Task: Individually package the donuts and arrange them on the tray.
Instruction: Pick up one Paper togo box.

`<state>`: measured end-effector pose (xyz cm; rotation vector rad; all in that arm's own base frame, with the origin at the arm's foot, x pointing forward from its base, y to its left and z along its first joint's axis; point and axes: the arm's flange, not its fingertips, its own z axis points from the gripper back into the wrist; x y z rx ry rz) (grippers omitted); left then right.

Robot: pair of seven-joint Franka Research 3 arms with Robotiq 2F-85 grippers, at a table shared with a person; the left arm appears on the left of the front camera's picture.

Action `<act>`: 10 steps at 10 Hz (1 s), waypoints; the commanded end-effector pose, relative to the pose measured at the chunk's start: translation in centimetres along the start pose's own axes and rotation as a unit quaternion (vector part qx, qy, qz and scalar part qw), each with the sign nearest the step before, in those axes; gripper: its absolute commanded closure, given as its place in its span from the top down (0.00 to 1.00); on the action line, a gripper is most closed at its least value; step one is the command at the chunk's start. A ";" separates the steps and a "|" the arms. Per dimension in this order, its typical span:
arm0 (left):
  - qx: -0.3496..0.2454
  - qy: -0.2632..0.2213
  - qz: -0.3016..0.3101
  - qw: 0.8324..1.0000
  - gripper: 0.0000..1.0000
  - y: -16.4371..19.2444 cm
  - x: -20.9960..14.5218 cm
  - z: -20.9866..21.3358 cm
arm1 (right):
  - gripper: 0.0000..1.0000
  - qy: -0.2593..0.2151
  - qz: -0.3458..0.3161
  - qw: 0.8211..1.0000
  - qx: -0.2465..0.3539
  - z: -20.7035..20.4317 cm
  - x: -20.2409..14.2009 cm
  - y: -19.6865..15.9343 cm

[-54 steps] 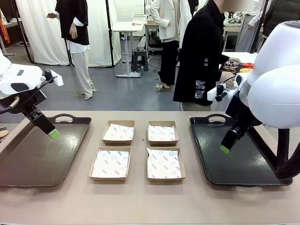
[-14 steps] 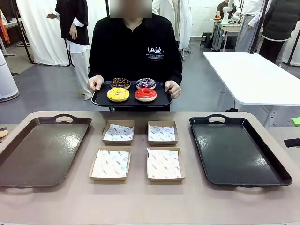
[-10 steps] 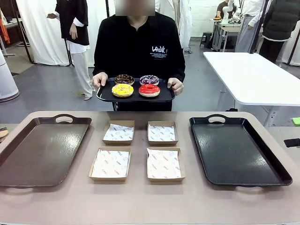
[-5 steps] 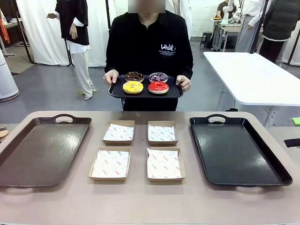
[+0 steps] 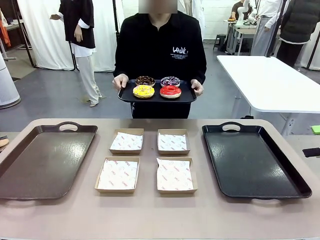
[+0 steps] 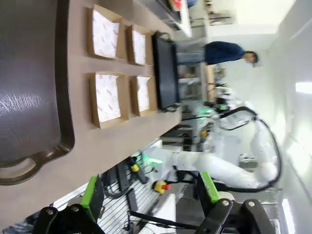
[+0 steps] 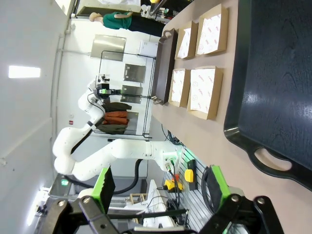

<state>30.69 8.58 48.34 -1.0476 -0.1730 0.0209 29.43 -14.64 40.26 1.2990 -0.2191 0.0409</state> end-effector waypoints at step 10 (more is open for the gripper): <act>0.452 0.142 -0.050 0.879 1.00 -7.3 7.3 -27.7 | 1.00 -0.004 0.002 1.000 0.004 0.1 0.0 -0.1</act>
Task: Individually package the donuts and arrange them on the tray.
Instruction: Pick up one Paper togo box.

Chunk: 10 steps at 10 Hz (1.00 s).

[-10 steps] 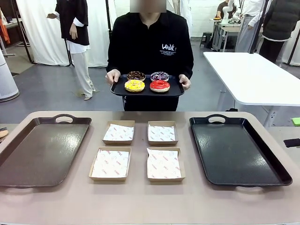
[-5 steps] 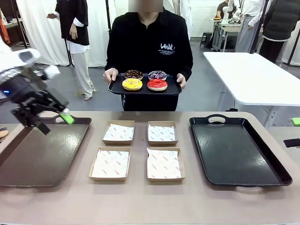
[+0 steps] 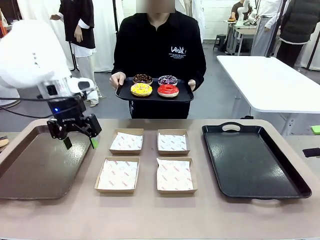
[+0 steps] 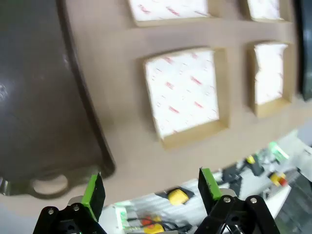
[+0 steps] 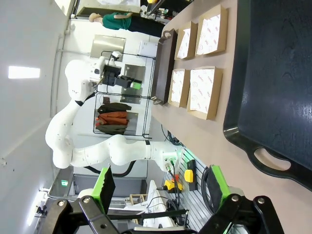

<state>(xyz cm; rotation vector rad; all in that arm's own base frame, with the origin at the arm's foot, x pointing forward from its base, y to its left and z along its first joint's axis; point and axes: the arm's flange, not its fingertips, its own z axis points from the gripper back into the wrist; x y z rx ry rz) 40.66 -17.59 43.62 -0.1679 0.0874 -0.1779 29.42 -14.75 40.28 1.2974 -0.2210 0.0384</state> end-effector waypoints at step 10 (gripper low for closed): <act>0.054 -0.088 0.021 0.994 1.00 -3.5 0.8 -8.6 | 1.00 -0.002 0.002 1.000 0.005 0.0 0.0 -0.1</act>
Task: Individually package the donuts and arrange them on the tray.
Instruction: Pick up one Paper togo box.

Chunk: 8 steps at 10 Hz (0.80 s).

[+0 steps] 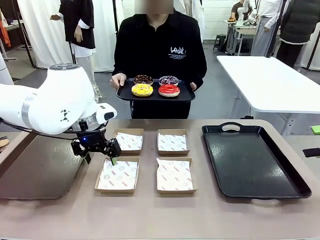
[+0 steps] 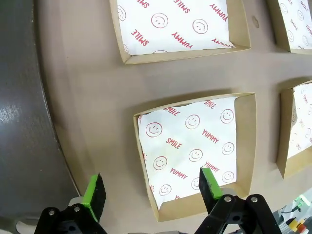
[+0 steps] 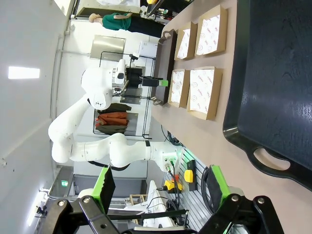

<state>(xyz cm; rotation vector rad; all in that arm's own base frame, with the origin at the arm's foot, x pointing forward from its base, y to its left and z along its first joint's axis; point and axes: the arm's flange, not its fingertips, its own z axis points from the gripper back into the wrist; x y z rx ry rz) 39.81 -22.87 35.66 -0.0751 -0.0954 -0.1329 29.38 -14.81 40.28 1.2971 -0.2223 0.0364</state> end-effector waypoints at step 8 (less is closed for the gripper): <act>0.042 -0.022 0.036 0.998 1.00 -0.8 -2.3 -0.6 | 1.00 -0.001 0.002 1.000 0.005 -0.1 0.1 0.0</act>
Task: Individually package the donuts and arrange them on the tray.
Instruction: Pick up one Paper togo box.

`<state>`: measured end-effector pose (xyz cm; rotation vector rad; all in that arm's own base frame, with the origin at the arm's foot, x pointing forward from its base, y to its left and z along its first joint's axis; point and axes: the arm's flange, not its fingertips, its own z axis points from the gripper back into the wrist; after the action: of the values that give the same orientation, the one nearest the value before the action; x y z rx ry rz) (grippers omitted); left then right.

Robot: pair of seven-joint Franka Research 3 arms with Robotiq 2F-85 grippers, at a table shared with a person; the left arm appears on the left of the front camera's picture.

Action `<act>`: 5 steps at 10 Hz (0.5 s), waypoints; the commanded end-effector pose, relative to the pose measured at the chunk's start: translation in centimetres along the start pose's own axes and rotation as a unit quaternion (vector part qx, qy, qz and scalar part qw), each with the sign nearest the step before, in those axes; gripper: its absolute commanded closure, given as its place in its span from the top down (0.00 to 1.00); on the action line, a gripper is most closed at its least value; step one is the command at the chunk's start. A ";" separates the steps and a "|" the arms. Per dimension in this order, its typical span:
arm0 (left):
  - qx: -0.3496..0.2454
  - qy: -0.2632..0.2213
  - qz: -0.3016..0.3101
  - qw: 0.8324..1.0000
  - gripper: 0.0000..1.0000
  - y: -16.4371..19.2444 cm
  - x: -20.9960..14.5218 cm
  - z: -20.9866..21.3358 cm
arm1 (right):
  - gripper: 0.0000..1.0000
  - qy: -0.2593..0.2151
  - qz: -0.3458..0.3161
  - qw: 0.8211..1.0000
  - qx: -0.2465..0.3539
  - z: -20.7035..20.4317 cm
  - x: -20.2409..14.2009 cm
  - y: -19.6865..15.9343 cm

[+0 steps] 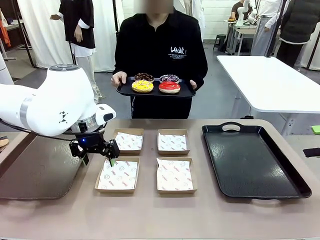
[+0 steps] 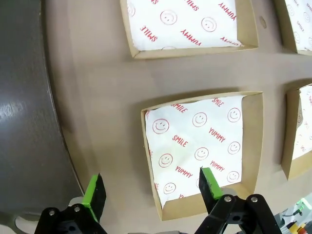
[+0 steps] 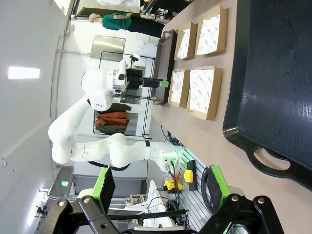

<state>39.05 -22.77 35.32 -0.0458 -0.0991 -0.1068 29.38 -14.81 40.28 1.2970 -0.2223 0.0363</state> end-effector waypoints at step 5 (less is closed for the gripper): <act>0.013 0.005 0.047 0.999 1.00 -1.0 -0.5 -3.4 | 1.00 -0.001 0.002 1.000 0.005 -0.1 0.1 0.0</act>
<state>37.87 -23.20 32.47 -0.0249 -0.0593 -0.0431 29.38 -14.82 40.28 1.2969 -0.2223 0.0362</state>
